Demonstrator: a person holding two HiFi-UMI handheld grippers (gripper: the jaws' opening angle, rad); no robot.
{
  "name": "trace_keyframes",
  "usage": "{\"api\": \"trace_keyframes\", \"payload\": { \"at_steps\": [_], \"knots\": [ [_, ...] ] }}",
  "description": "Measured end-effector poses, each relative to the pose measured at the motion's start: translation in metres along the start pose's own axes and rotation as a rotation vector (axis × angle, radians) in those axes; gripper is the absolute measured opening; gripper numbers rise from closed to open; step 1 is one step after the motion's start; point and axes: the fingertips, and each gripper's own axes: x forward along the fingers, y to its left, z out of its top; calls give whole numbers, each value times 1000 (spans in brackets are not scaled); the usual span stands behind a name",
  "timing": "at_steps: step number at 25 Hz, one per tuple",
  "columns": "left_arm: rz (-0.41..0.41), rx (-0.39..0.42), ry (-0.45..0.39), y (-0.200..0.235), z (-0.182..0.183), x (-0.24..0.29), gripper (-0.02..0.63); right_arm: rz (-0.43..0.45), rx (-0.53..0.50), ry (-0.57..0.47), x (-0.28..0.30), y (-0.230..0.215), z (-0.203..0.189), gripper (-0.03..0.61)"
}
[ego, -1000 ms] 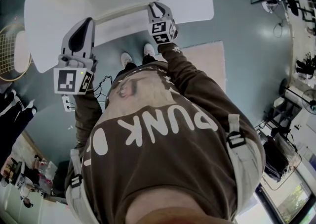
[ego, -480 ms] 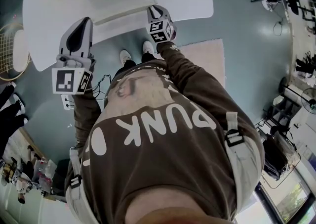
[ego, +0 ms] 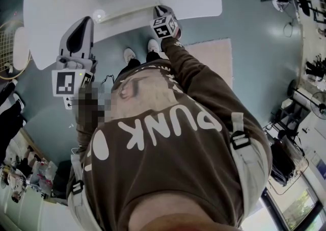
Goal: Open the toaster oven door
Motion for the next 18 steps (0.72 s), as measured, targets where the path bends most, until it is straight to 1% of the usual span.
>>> {"api": "trace_keyframes", "payload": {
  "at_steps": [6,18],
  "knots": [
    [4,-2,0,2,-1,0,3,8,6,31,7,2,-5,49],
    [-5,0,-4,-4,5,3,3,2,-29,15,3,-1,-5,51]
  ]
}}
